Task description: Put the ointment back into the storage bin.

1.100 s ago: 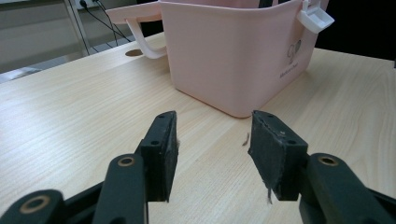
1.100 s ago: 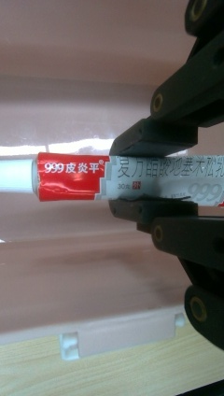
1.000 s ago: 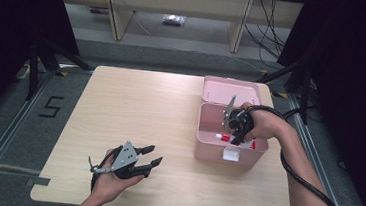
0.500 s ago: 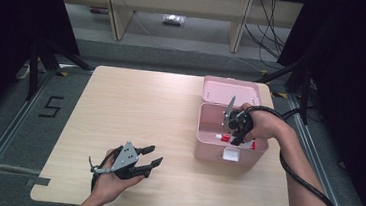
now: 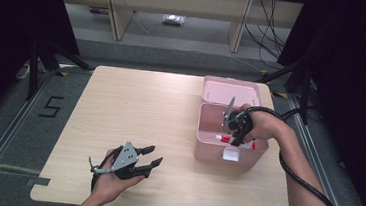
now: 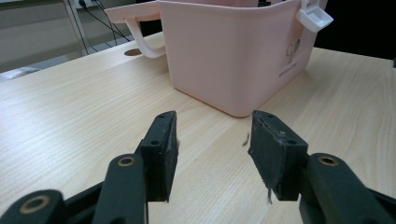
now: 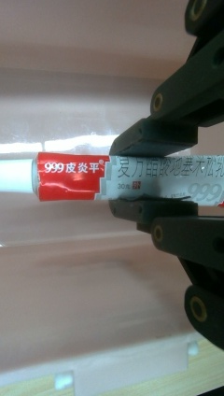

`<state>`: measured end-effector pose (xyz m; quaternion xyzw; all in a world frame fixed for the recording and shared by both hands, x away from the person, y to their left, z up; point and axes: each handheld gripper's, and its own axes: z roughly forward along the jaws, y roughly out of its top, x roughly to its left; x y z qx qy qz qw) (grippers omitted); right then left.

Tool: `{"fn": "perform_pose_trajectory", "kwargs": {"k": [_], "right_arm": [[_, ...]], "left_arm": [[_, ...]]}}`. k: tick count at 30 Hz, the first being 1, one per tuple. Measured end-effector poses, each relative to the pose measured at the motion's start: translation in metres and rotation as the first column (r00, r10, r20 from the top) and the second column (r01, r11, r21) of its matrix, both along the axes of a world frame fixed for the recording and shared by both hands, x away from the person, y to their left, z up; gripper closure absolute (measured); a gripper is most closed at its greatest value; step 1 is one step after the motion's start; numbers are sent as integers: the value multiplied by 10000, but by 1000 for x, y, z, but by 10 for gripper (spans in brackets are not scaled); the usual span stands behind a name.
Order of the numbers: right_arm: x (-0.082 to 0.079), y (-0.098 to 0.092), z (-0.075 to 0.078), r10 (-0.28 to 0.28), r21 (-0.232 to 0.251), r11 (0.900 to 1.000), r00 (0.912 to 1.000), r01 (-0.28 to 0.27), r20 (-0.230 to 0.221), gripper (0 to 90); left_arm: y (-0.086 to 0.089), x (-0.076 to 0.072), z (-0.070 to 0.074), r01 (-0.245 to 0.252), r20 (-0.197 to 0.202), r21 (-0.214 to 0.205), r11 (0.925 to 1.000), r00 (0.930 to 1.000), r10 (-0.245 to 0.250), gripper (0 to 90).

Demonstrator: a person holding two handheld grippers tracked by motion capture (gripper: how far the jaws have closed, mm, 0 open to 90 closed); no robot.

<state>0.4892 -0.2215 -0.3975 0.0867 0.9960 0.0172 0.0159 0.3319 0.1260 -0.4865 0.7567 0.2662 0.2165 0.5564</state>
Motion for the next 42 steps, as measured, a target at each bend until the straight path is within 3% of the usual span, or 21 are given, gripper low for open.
{"fn": "perform_pose_trajectory", "kwargs": {"k": [5, 6, 7, 8, 9, 10, 12, 14, 18, 21, 22, 23, 25, 26, 27, 29, 31, 34, 38, 40, 42], "right_arm": [[1, -1, -4, 158, 71, 9999, 9999, -158, 30, 716], [5, -1, -5, 698, 192, 9974, 9975, -700, 104, 716], [7, -1, -6, 892, 247, 9957, 9959, -895, 126, 716], [4, 0, -6, 574, 179, 9982, 9984, -573, -18, 716], [5, -1, -7, 642, 182, 9978, 9979, -644, 102, 715], [1, -1, -6, 123, 53, 9999, 9999, -123, -53, 715], [4, -1, -6, 503, 137, 9986, 9987, -503, 0, 715], [1, -2, -7, 74, 77, 9999, 9999, -74, -85, 714], [2, -2, -7, 245, 101, 9997, 9997, -244, -93, 736], [2, -2, -6, 80, 103, 9999, 9999, -79, -107, 739], [5, -3, -6, 376, 165, 9992, 9993, -377, 42, 714], [2, -2, -5, -130, 59, 9999, 9999, 130, -13, 694], [4, -3, -2, -157, 175, 9997, 9997, 154, 184, 692], [2, -4, 0, -529, 28, 9986, 9985, 529, 127, 691], [4, -5, 1, -248, 260, 9994, 9992, 240, 301, 691], [5, -6, 3, -215, 365, 9991, 9991, 201, 377, 684], [4, -8, 6, -500, 422, 9980, 9974, 478, 514, 676], [6, -10, 10, -377, 665, 9972, 9970, 332, 674, 666], [6, -13, 17, -858, 898, 9930, 9916, 772, 973, 640], [7, -15, 21, -1177, 1215, 9872, 9861, 1033, 1175, 631], [6, -15, 24, -1495, 1667, 9773, 9829, 1304, 1075, 624]], "left_arm": [[0, 0, 0, 12, -10, -28, 10000, 10000, -12, 510], [0, 0, 0, 10, -11, -27, 10000, 10000, -10, 510], [0, 0, 0, 12, 1, -28, 10000, 10000, -12, 510], [0, 0, 0, 11, -3, -27, 10000, 10000, -11, 510], [0, 0, 0, 7, -1, -22, 10000, 10000, -7, 510], [0, 0, 0, -1, 3, -12, 10000, 10000, 1, 510], [0, 0, 0, 15, 2, -31, 10000, 10000, -15, 510], [-1, 1, -1, 83, 42, -152, 9998, 10000, -82, 510], [-2, 1, -1, 74, 37, -165, 9998, 10000, -73, 510], [-2, 1, -1, 73, 36, -158, 9998, 10000, -72, 510], [-2, 1, -1, 75, 45, -156, 9999, 10000, -74, 510], [-2, 1, -1, 80, 43, -152, 9999, 10000, -80, 510], [-1, 0, 0, 20, -13, 13, 10000, 10000, -19, 510], [-1, 0, -1, 33, 8, -45, 10000, 10000, -33, 510], [-1, 0, -1, 30, 4, -60, 10000, 10000, -30, 510], [-1, 0, -1, 16, -6, -50, 10000, 10000, -16, 510], [-2, 1, -1, 88, 33, -167, 9998, 10000, -87, 510], [-2, 0, -1, 73, 32, -203, 9998, 10000, -72, 510], [-3, -1, 0, 99, 7, -95, 9999, 10000, -99, 512], [-4, -2, 0, 137, 5, -65, 9999, 9999, -137, 514], [-5, -3, 0, 173, -7, -67, 9998, 9998, -173, 517]]}}
